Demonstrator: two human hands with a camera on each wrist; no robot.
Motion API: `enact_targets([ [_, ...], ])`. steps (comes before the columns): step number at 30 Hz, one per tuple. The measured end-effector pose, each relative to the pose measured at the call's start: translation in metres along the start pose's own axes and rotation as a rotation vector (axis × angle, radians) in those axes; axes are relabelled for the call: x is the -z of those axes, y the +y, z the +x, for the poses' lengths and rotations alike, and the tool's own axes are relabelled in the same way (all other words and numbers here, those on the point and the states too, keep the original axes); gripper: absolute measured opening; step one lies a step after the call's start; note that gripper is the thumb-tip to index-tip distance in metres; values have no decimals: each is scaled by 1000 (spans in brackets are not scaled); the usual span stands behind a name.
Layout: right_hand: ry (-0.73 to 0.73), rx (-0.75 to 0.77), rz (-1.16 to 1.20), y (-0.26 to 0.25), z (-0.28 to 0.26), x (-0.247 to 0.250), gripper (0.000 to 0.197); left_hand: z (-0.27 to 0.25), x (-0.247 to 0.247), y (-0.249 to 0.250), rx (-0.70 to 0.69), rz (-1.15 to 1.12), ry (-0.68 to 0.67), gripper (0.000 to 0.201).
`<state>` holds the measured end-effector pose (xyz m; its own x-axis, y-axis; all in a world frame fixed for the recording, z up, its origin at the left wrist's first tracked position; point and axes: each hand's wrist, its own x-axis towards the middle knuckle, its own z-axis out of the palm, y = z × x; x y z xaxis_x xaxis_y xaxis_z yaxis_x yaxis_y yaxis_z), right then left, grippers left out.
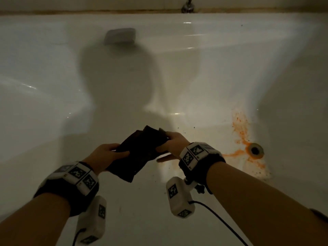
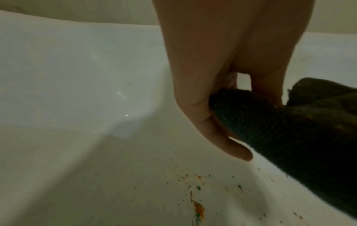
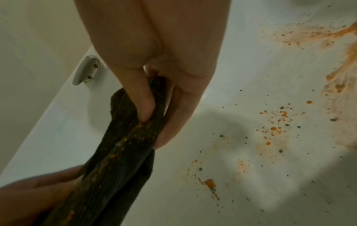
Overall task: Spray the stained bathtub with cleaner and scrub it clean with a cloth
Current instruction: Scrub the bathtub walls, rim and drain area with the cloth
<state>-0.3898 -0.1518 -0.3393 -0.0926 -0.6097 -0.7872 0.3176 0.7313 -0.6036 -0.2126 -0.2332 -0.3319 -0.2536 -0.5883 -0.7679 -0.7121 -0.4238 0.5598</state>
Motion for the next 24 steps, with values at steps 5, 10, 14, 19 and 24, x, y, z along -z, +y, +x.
enact_targets([
  [5,36,20,5,25,37,4,58,42,-2,-14,-29,127,-104,35],
  [10,-2,-67,-37,50,75,-5,65,65,3,-45,-72,211,-218,53],
  [14,-145,-234,-62,81,94,-12,58,78,6,-76,-109,393,-374,44],
  [19,-317,-426,-484,126,108,-16,43,103,-19,-114,23,754,-621,50],
  [24,-314,-440,-878,177,135,-23,41,123,-50,-151,83,968,-653,51],
])
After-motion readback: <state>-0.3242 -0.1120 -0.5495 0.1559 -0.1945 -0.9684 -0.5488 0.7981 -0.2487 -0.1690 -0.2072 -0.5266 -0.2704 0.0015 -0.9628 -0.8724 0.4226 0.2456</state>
